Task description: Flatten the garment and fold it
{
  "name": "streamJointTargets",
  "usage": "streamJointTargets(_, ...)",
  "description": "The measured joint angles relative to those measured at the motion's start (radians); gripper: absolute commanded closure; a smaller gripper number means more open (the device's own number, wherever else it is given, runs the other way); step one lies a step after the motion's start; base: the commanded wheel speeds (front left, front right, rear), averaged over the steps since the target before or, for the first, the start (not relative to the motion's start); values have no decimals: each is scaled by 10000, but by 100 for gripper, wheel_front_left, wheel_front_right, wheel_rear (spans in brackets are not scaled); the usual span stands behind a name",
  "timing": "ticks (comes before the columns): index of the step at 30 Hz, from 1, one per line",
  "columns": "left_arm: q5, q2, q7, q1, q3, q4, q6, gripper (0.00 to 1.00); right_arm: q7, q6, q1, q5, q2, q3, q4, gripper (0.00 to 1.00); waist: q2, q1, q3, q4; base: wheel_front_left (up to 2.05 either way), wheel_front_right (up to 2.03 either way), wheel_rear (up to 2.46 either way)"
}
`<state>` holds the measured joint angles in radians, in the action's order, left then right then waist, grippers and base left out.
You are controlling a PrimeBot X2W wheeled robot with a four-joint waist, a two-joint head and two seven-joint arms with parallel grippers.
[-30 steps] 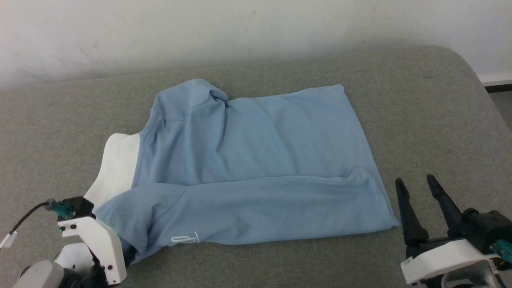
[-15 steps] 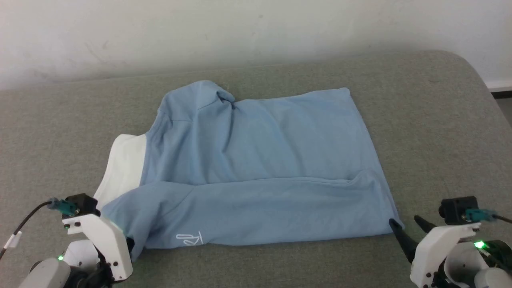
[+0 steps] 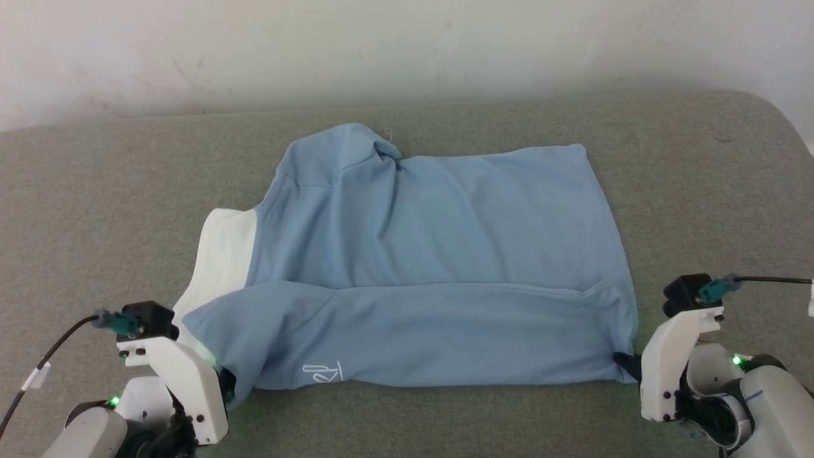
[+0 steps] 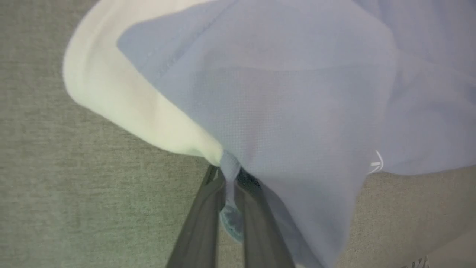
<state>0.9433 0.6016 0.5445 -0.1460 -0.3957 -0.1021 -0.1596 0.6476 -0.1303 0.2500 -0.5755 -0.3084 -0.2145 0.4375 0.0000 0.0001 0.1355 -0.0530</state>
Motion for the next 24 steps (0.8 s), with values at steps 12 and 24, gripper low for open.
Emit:
streamJointTargets(12, 44, 606, -173, 866, 508, 796, -435, 100, -405, -2, -612, -136, -548, -416, -2274, 100, 0, 0, -722, -74, 0, 0, 0)
streamJointTargets(24, 884, 1026, -267, 3509, 1354, 1657, -1346, 100, 203, -12, -3821, 203, 33, 640, -3894, 100, 0, -2, -1401, -112, 0, 0, 0)
